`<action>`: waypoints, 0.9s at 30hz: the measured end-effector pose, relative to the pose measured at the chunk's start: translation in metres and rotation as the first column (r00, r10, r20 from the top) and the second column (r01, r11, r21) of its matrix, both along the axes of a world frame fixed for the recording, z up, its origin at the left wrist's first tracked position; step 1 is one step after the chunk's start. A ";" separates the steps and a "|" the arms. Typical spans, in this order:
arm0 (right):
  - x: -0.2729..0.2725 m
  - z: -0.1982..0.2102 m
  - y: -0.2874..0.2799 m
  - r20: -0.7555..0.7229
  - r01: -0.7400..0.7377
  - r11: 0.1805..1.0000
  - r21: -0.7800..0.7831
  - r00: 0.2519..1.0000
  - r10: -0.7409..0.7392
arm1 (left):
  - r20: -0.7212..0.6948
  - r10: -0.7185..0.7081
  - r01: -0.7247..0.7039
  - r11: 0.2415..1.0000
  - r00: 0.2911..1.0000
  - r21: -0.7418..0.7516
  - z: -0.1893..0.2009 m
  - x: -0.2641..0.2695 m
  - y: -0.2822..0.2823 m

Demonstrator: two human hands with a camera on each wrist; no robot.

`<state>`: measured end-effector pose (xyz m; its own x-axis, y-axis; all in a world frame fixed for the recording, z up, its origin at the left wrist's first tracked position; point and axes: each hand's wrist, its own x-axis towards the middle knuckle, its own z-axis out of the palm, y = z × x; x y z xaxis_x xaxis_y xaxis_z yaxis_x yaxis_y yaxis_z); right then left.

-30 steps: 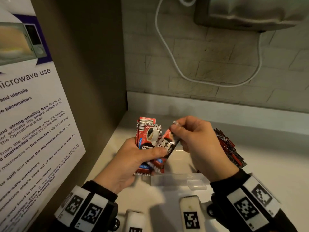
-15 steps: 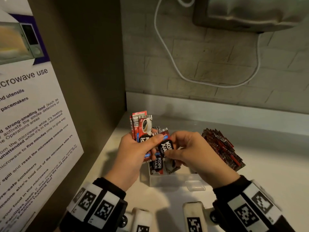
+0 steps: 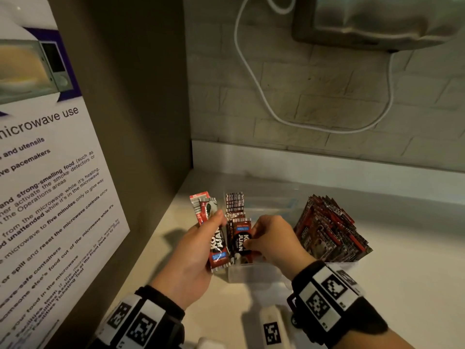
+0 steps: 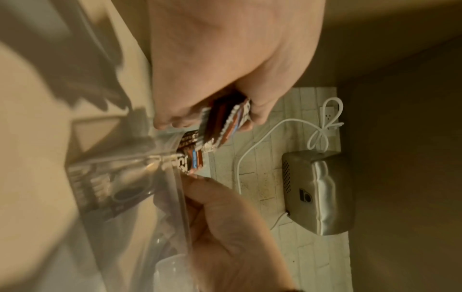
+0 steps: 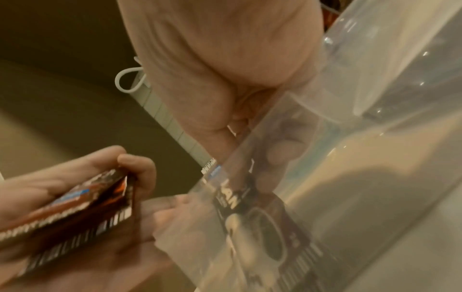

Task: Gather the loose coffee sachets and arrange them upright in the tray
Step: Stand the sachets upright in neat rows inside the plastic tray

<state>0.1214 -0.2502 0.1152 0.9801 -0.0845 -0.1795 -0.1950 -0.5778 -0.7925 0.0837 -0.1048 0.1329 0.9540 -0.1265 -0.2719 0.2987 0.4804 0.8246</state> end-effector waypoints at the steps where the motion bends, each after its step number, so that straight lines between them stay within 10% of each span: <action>1: 0.001 -0.001 0.001 -0.008 -0.013 0.999 -0.033 1.000 0.012 | 0.006 -0.017 0.017 1.000 1.000 0.005 -0.001 -0.001 -0.001; 11: 0.006 -0.009 0.013 -0.179 -0.364 0.901 -0.236 0.928 0.328 | 0.004 -0.063 0.063 0.996 0.998 0.070 -0.003 0.001 -0.012; 27: 0.002 -0.006 0.006 -0.136 -0.276 0.952 -0.135 0.956 0.259 | 0.060 0.048 -0.053 0.994 0.997 0.096 -0.008 0.010 -0.005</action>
